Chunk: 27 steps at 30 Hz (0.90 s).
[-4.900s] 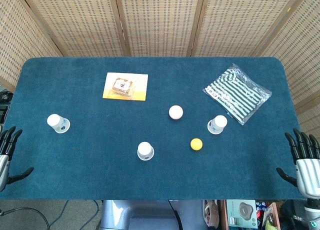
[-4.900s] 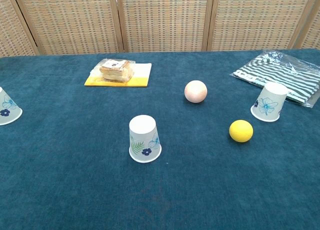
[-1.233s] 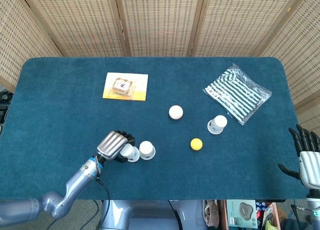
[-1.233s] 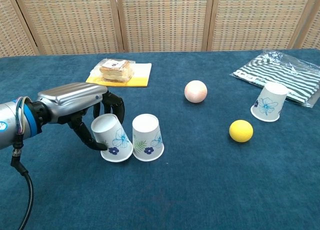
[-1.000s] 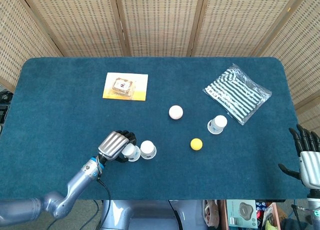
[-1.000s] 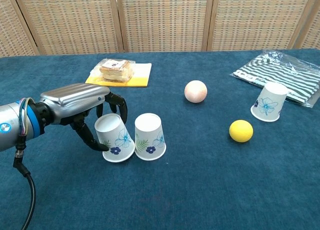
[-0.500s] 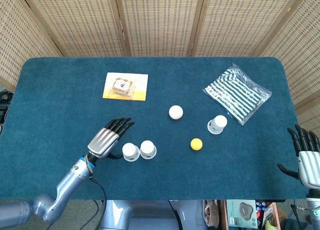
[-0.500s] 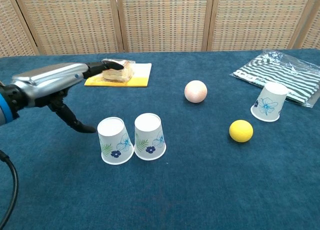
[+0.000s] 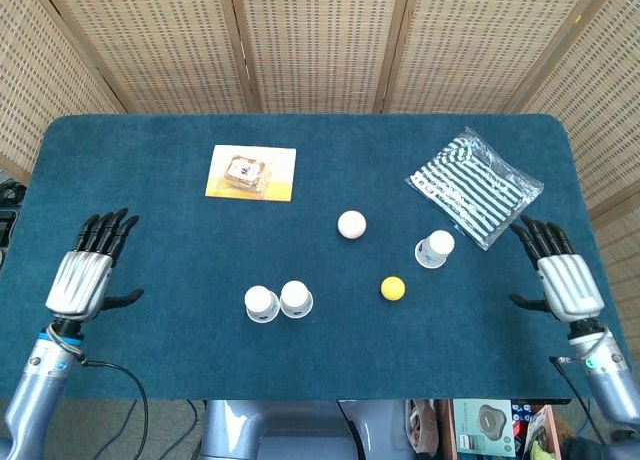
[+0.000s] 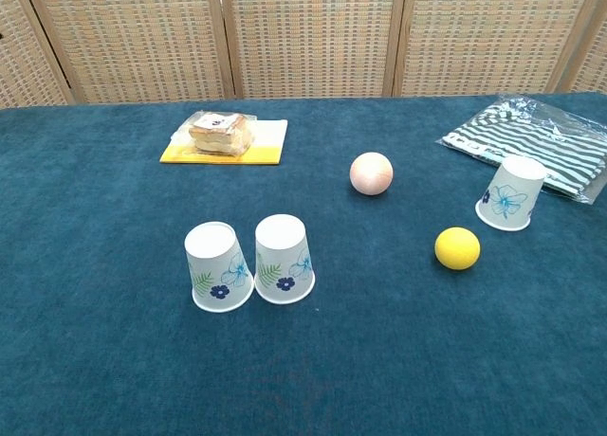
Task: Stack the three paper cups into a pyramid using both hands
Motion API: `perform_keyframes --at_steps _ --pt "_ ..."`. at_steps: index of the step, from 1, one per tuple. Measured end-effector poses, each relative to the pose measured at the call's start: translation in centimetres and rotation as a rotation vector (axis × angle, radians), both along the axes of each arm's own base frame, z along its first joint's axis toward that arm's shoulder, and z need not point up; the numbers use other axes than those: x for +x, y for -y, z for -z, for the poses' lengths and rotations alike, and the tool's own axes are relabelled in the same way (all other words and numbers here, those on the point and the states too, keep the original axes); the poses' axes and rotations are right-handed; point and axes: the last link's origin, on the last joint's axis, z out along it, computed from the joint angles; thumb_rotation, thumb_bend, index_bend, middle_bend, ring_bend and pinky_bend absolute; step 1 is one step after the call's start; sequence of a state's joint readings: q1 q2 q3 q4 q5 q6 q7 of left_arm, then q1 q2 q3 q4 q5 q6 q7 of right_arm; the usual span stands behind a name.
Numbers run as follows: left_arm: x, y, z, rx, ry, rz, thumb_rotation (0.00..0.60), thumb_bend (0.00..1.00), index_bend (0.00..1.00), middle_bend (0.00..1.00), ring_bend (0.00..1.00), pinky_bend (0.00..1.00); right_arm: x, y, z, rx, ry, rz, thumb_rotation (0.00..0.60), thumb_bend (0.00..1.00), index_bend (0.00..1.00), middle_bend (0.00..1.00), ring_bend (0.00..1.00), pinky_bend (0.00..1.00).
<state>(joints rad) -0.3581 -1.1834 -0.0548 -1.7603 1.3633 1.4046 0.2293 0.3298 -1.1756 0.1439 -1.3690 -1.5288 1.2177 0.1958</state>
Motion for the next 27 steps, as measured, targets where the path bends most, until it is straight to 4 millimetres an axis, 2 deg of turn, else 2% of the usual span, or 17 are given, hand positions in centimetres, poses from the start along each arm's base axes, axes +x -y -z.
perform_keyframes --at_steps 6,9,19,27 --pt "-2.5 1.6 -2.0 0.045 0.014 -0.059 0.600 0.12 0.00 0.00 0.00 0.00 1.3 3.8 2.8 0.117 -0.004 0.003 0.600 0.11 0.12 0.23 0.17 0.22" --pt "-3.1 1.8 -2.6 0.056 0.017 -0.070 0.600 0.12 0.00 0.00 0.00 0.00 1.6 5.5 4.3 0.168 -0.005 0.030 0.600 0.13 0.13 0.24 0.18 0.31" --pt "-4.6 1.5 -3.4 0.054 0.016 -0.106 0.600 0.12 0.00 0.00 0.00 0.00 2.9 9.4 8.0 0.243 0.021 0.110 0.600 0.18 0.17 0.27 0.20 0.34" --pt "-4.9 1.2 -3.4 0.048 0.014 -0.117 0.600 0.12 0.00 0.00 0.00 0.00 3.5 10.7 9.4 0.249 0.008 0.115 0.600 0.24 0.30 0.41 0.33 0.48"
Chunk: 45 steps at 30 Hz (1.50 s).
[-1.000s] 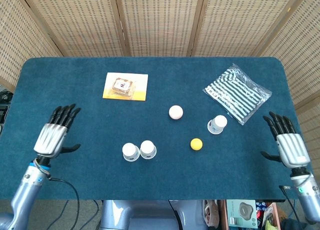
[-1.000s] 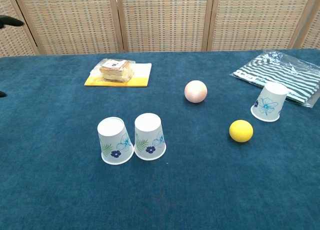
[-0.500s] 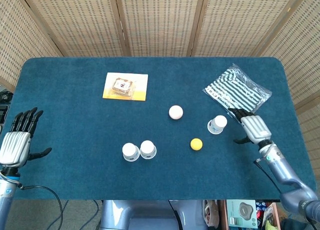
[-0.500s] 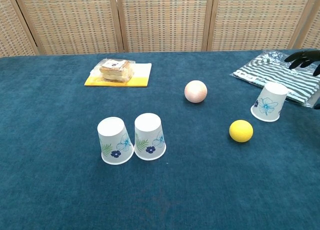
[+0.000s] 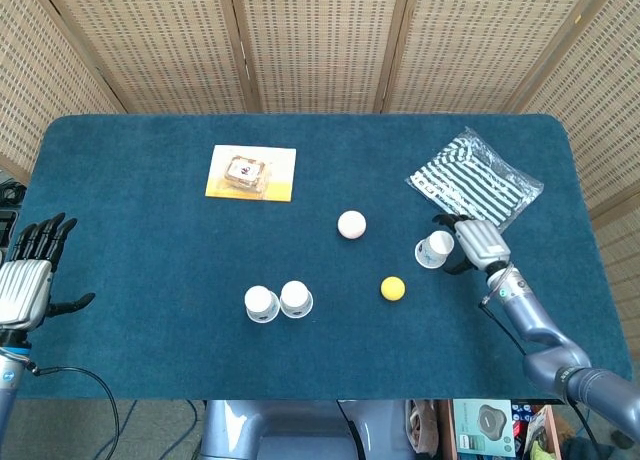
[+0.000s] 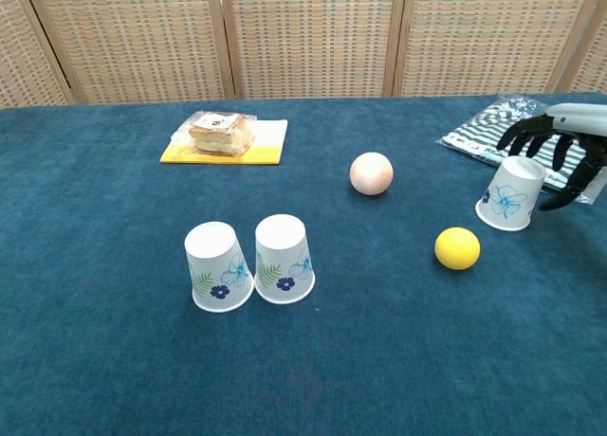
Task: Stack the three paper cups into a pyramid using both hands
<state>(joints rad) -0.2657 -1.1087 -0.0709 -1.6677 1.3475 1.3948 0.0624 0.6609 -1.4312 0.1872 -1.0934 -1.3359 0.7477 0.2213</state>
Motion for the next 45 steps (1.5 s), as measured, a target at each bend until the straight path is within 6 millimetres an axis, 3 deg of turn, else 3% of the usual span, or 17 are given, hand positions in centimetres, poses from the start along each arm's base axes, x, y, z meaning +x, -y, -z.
perform_keyframes --at_steps 9,18,24,33,38,45 --pt "-0.3 -0.2 0.1 -0.005 0.002 -0.003 0.600 0.12 0.00 0.00 0.00 0.00 0.1 0.9 0.8 -0.012 0.019 0.011 0.600 0.39 0.46 0.55 0.46 0.57" --pt "-0.4 -0.3 0.4 -0.016 0.006 -0.008 0.600 0.12 0.00 0.00 0.00 0.00 0.2 1.4 0.9 -0.043 0.055 0.017 0.600 0.41 0.47 0.56 0.46 0.58" --pt "-0.3 -0.3 0.5 -0.027 0.007 -0.013 0.600 0.12 0.00 0.00 0.00 0.00 1.7 0.9 -0.5 -0.052 0.092 -0.033 0.600 0.41 0.47 0.55 0.46 0.58" --pt "0.0 -0.1 0.2 -0.044 0.009 -0.014 0.600 0.12 0.00 0.00 0.00 0.00 8.7 -2.7 -2.9 0.011 0.151 -0.225 0.600 0.41 0.47 0.53 0.46 0.58" --pt "0.2 0.0 0.0 -0.050 0.007 -0.016 0.600 0.12 0.00 0.00 0.00 0.00 13.8 -5.2 -2.7 0.065 0.091 -0.380 0.600 0.41 0.47 0.52 0.46 0.58" --pt "0.1 0.2 -0.3 -0.056 0.010 -0.018 0.600 0.12 0.00 0.00 0.00 0.00 18.7 -6.2 -1.2 0.087 0.009 -0.521 0.600 0.41 0.47 0.52 0.46 0.58"
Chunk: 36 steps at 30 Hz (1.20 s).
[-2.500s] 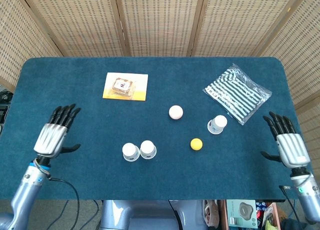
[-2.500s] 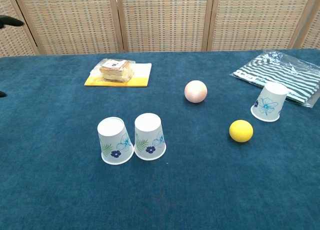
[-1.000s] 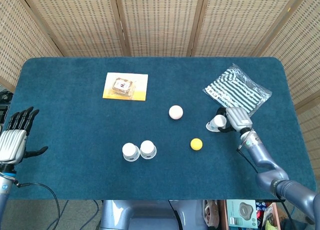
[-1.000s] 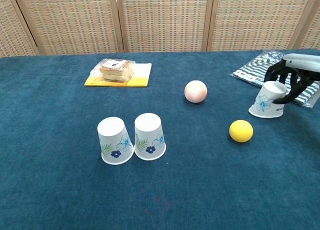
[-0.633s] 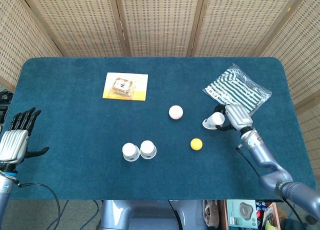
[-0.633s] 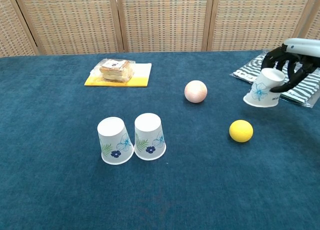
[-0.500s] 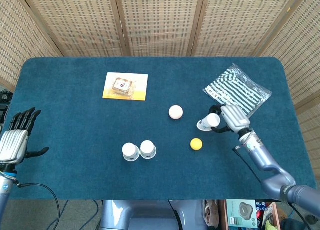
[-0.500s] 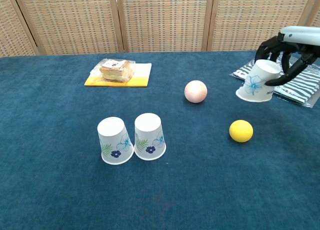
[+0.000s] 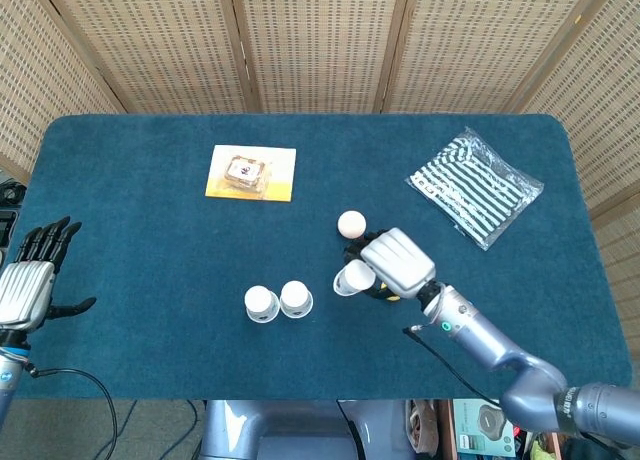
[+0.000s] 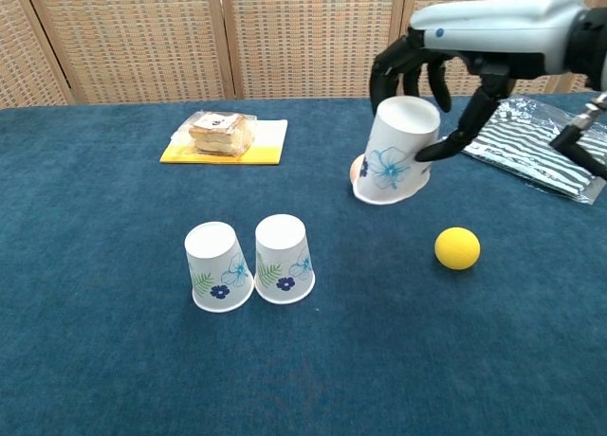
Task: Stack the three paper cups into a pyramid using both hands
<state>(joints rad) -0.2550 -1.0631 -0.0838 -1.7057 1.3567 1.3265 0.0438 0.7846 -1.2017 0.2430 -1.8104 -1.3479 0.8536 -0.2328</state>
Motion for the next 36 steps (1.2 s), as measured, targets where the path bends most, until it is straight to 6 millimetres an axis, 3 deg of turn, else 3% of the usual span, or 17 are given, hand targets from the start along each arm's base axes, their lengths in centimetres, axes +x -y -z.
perform_keyframes --at_steps 4,16,32,36 --pt "0.0 0.0 -0.5 0.010 0.002 0.008 0.600 0.12 0.00 0.00 0.00 0.00 3.0 0.2 1.9 0.015 -0.007 -0.037 0.600 0.41 0.47 0.52 0.46 0.58" --pt "0.0 0.1 -1.1 0.012 0.030 0.009 0.600 0.12 0.00 0.00 0.00 0.00 9.3 -1.2 7.1 0.065 -0.041 -0.075 0.600 0.41 0.47 0.51 0.46 0.58" --pt "0.0 0.2 -1.3 -0.001 0.050 0.010 0.600 0.12 0.00 0.00 0.00 0.00 10.9 -1.2 9.2 0.057 -0.062 -0.005 0.600 0.41 0.47 0.49 0.46 0.58" --pt "-0.1 0.1 -1.3 -0.003 0.052 0.007 0.600 0.12 0.00 0.00 0.00 0.00 10.9 -1.1 9.1 0.062 -0.060 0.011 0.600 0.41 0.43 0.43 0.44 0.58"
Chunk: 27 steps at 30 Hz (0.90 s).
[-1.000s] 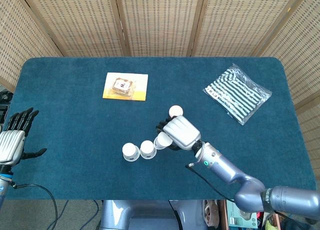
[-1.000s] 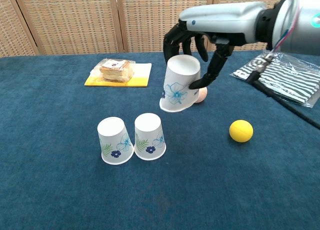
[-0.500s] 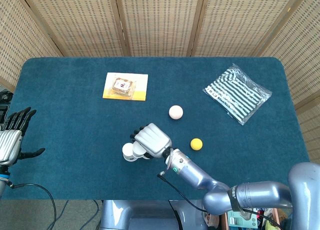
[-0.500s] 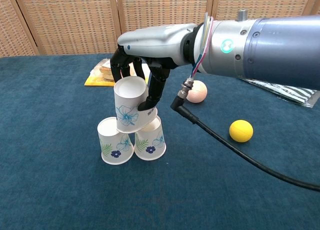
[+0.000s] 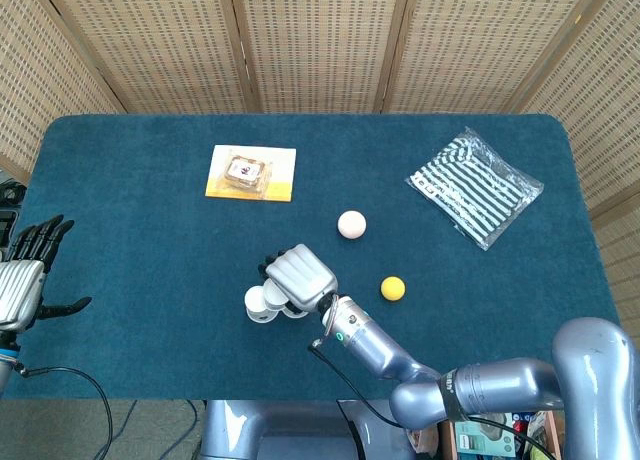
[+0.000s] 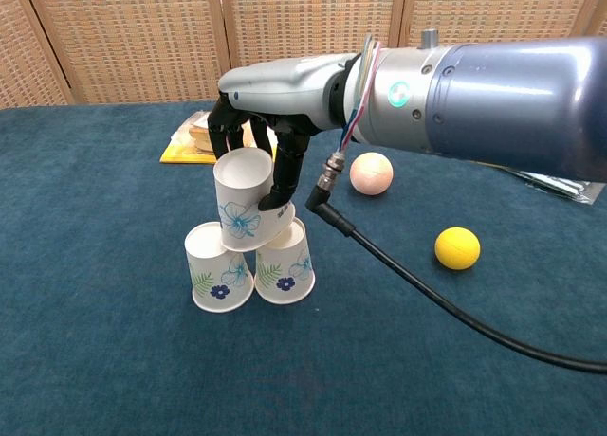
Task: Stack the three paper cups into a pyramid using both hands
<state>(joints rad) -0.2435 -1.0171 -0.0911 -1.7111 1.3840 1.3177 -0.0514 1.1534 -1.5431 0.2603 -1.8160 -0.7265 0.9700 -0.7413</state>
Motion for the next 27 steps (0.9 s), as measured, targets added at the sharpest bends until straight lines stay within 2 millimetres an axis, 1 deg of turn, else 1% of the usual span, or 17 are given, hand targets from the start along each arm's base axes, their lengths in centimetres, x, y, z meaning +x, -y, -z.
perform_keyframes --at_steps 2,4,6,8,9,18,22,25,27 --pt "0.0 0.0 0.0 -0.001 -0.001 0.000 0.600 0.12 0.00 0.00 0.00 0.00 0.1 0.0 0.0 0.006 0.005 0.002 0.600 0.40 0.38 0.38 0.40 0.57" --pt "0.0 0.0 0.0 0.000 -0.001 -0.001 0.600 0.12 0.00 0.00 0.00 0.00 0.0 -0.1 0.0 0.019 0.003 0.004 0.600 0.34 0.32 0.31 0.35 0.54" --pt "0.0 0.0 0.0 0.000 0.000 -0.002 0.600 0.12 0.00 0.00 0.00 0.00 0.0 -0.1 -0.1 0.023 -0.005 0.000 0.600 0.26 0.27 0.24 0.30 0.51" --pt "0.0 0.0 0.0 0.000 0.000 -0.003 0.600 0.12 0.00 0.00 0.00 0.00 0.1 -0.2 -0.2 0.022 -0.006 -0.004 0.600 0.22 0.25 0.22 0.30 0.50" --pt "0.0 0.0 0.0 0.000 -0.001 -0.002 0.600 0.12 0.00 0.00 0.00 0.00 0.1 -0.2 -0.2 0.020 -0.003 -0.005 0.600 0.21 0.25 0.22 0.29 0.50" --pt "0.0 0.0 0.0 -0.002 -0.003 -0.003 0.600 0.12 0.00 0.00 0.00 0.00 0.2 -0.4 -0.7 0.004 0.001 -0.018 0.600 0.21 0.25 0.21 0.29 0.48" --pt "-0.1 0.0 0.0 -0.002 -0.004 -0.003 0.600 0.12 0.00 0.00 0.00 0.00 -0.1 -0.6 -1.4 -0.006 0.001 -0.020 0.600 0.21 0.25 0.21 0.29 0.47" --pt "-0.1 0.0 0.0 0.000 -0.005 -0.003 0.600 0.12 0.00 0.00 0.00 0.00 -0.6 -0.7 -2.5 -0.032 -0.002 -0.029 0.600 0.20 0.25 0.21 0.29 0.43" --pt "-0.1 0.0 0.0 0.003 -0.005 0.001 0.600 0.12 0.00 0.00 0.00 0.00 -1.1 -0.7 -3.4 -0.058 -0.006 -0.038 0.600 0.17 0.25 0.21 0.29 0.38"
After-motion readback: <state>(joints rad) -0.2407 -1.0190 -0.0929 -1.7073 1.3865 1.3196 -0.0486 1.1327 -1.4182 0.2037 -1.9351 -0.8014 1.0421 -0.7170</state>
